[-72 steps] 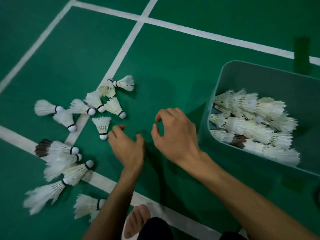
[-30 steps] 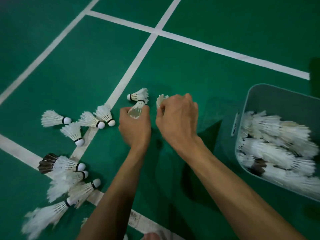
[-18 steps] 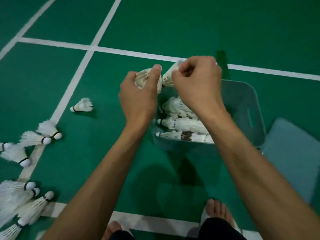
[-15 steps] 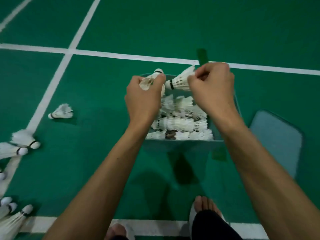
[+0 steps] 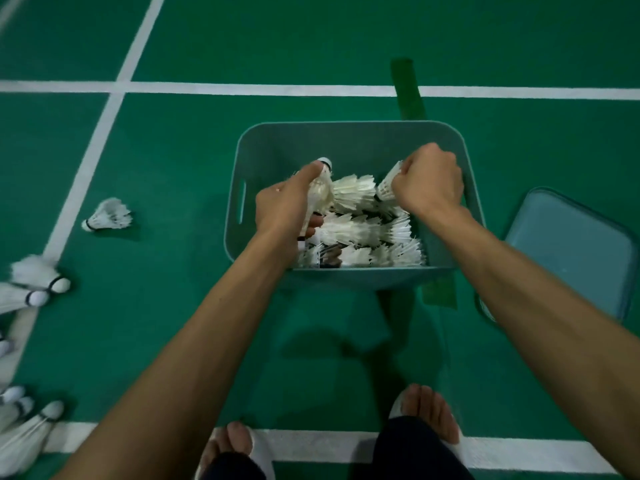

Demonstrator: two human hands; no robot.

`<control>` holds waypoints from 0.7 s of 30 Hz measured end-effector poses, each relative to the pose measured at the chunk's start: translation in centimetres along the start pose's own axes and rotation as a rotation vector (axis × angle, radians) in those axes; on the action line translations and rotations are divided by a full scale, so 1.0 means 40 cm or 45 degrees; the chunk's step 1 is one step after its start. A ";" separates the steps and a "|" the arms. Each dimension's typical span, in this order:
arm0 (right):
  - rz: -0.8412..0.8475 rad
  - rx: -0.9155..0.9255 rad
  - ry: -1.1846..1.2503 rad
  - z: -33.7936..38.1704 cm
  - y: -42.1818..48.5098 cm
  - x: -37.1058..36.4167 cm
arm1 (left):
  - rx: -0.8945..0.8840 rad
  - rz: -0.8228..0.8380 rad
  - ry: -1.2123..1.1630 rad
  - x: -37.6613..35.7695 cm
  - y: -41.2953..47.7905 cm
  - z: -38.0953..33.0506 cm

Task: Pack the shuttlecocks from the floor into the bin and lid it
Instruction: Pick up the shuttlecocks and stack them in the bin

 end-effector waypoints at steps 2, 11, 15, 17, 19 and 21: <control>-0.027 -0.043 0.039 -0.022 0.002 0.001 | 0.038 0.003 0.061 0.005 0.009 0.017; 0.065 -0.488 0.677 -0.104 0.035 -0.058 | 0.170 0.277 0.246 -0.049 0.066 -0.006; 0.028 -0.327 0.361 -0.075 0.042 -0.028 | 0.131 0.311 0.219 -0.040 0.085 -0.022; 0.013 -0.226 0.218 -0.058 0.036 -0.011 | 0.103 0.304 0.188 -0.031 0.090 -0.026; 0.049 -0.159 0.177 -0.047 0.034 -0.013 | 0.076 0.304 0.175 -0.023 0.094 -0.030; 0.136 -0.162 0.253 -0.045 0.038 -0.037 | 0.062 0.308 0.167 -0.019 0.098 -0.031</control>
Point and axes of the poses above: each hand's wrist, its own y-axis towards the middle knuckle, its own x-axis out of the back of the hand, z = x × y, the point moved 6 cm from there along y, towards the middle knuckle, and after that the axes turned 13 degrees about y, right-handed, at the moved point
